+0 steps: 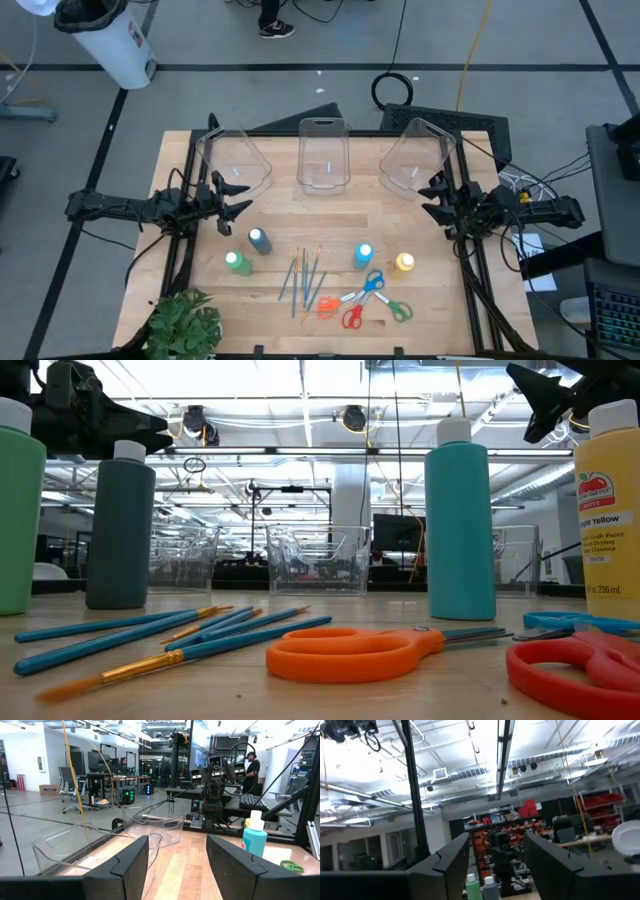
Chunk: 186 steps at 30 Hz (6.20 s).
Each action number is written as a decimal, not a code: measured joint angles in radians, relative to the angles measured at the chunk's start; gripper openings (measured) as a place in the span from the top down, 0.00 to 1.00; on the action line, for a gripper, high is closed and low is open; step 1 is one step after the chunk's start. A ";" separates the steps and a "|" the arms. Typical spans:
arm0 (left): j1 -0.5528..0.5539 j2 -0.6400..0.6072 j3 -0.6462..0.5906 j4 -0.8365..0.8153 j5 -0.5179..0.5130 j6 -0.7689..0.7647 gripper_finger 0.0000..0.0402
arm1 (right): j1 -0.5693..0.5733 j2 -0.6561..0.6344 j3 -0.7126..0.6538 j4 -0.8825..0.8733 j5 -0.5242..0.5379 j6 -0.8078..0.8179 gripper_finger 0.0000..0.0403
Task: Pick & Place Paint Supplies
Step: Put the yellow paint bottle into the right transparent bin
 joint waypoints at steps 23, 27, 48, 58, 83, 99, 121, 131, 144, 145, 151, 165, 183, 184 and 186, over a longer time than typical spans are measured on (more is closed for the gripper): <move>0.000 0.000 0.000 0.001 0.000 0.000 0.48 | 0.262 0.732 0.753 -0.893 0.097 -0.046 0.15; 0.000 0.000 0.000 0.001 0.000 0.000 0.48 | 0.414 0.910 0.897 -1.151 0.217 0.002 0.16; 0.000 0.000 0.000 0.000 -0.001 0.000 0.48 | 0.585 1.052 0.997 -1.494 0.233 0.363 0.18; 0.000 0.000 0.000 0.000 -0.001 0.000 0.48 | 0.584 1.052 0.997 -1.484 0.233 0.425 0.38; 0.000 0.000 0.000 0.000 -0.001 0.000 0.48 | 0.584 1.052 0.940 -1.404 0.229 0.321 0.49; 0.000 0.000 0.000 0.000 -0.001 0.000 0.48 | 0.584 1.011 0.939 -1.406 0.179 0.410 0.65; 0.000 0.000 0.000 0.000 -0.001 0.000 0.48 | 0.544 0.931 1.066 -1.398 0.245 0.343 0.72; 0.000 0.000 0.000 0.000 -0.001 0.000 0.48 | 0.328 0.835 1.088 -1.420 0.261 0.295 0.72; 0.000 0.000 0.000 0.000 -0.001 0.000 0.48 | -0.047 0.811 1.090 -1.437 0.234 0.218 0.72; 0.000 0.000 0.000 0.000 -0.001 0.000 0.48 | -0.085 0.814 1.095 -1.439 0.218 0.213 0.72; 0.000 0.000 0.000 0.000 -0.001 0.000 0.48 | -0.332 0.858 1.167 -1.438 0.073 0.127 0.73; 0.000 0.000 0.000 0.000 -0.001 0.000 0.48 | -0.821 1.091 1.418 -1.560 -0.023 -0.124 0.73; 0.000 0.000 0.000 0.000 -0.001 0.000 0.48 | -1.176 1.263 1.419 -1.558 -0.136 -0.233 0.73; 0.000 0.000 0.000 0.000 -0.001 0.000 0.48 | -1.178 1.269 1.418 -1.557 -0.135 -0.233 0.73; 0.000 0.000 0.000 0.000 -0.001 0.000 0.48 | -1.178 1.279 1.405 -1.526 -0.131 -0.233 0.73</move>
